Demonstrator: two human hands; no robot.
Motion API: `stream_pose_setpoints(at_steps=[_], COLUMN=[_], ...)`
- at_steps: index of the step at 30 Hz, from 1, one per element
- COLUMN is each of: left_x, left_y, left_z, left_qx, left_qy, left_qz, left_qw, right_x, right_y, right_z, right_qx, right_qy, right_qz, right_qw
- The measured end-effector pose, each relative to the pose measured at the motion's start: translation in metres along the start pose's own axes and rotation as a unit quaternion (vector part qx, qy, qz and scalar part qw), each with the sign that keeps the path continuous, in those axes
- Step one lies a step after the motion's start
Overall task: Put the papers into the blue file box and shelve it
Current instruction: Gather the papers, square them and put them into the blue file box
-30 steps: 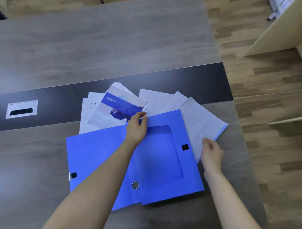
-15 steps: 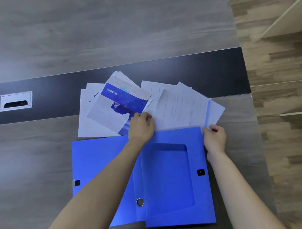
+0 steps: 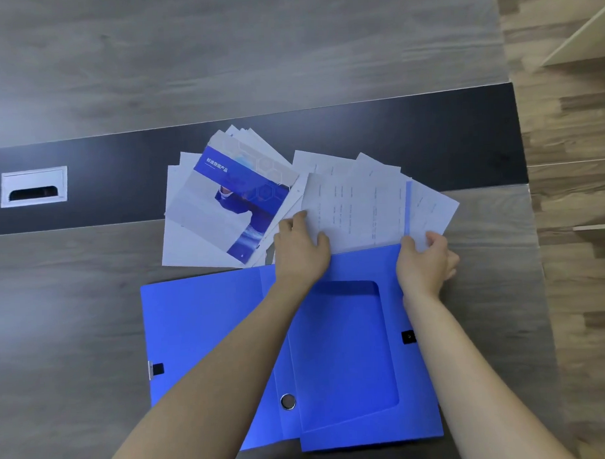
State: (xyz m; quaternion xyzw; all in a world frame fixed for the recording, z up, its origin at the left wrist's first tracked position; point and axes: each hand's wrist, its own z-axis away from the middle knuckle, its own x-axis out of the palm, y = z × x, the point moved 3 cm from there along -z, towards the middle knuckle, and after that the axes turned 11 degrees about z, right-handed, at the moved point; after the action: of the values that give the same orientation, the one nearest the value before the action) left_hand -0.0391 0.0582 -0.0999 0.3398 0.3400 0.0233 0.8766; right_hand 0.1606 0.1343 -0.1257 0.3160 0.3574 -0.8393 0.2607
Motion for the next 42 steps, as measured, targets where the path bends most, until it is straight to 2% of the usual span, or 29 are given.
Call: stream_pose_setpoints(at_steps=[4, 11, 17, 22, 29, 32, 35, 42], left_x=[-0.003, 0.015, 0.016, 0.005, 0.011, 0.009, 0.012, 0.009], left_y=[-0.004, 0.006, 0.017, 0.012, 0.022, 0.027, 0.028, 0.018], left_z=[-0.004, 0.004, 0.001, -0.007, -0.011, -0.015, -0.017, -0.025], left_qx=[-0.015, -0.023, -0.011, -0.016, -0.084, -0.124, -0.107, -0.073], left_qy=[0.029, -0.001, -0.001, 0.022, -0.048, -0.101, -0.136, -0.159], left_qz=[-0.020, -0.056, 0.059, 0.047, 0.127, 0.115, 0.072, 0.141], left_qw=[0.999, 0.998, 0.998, 0.999, 0.987, 0.980, 0.982, 0.974], right_x=[0.000, -0.002, 0.001, -0.004, -0.009, -0.013, -0.015, -0.020], right_y=[0.003, 0.010, 0.010, 0.014, 0.017, 0.020, 0.022, 0.027], right_z=[0.010, 0.014, 0.017, 0.015, 0.015, 0.009, 0.007, 0.005], right_qx=[-0.029, -0.072, -0.115, -0.105, -0.083, -0.068, -0.058, -0.037], right_qy=[0.013, 0.017, 0.013, 0.019, 0.010, 0.006, 0.005, -0.007], right_qz=[0.011, 0.009, 0.009, 0.019, -0.027, -0.049, -0.067, -0.086], right_qw=[0.999, 0.997, 0.993, 0.994, 0.996, 0.996, 0.996, 0.996])
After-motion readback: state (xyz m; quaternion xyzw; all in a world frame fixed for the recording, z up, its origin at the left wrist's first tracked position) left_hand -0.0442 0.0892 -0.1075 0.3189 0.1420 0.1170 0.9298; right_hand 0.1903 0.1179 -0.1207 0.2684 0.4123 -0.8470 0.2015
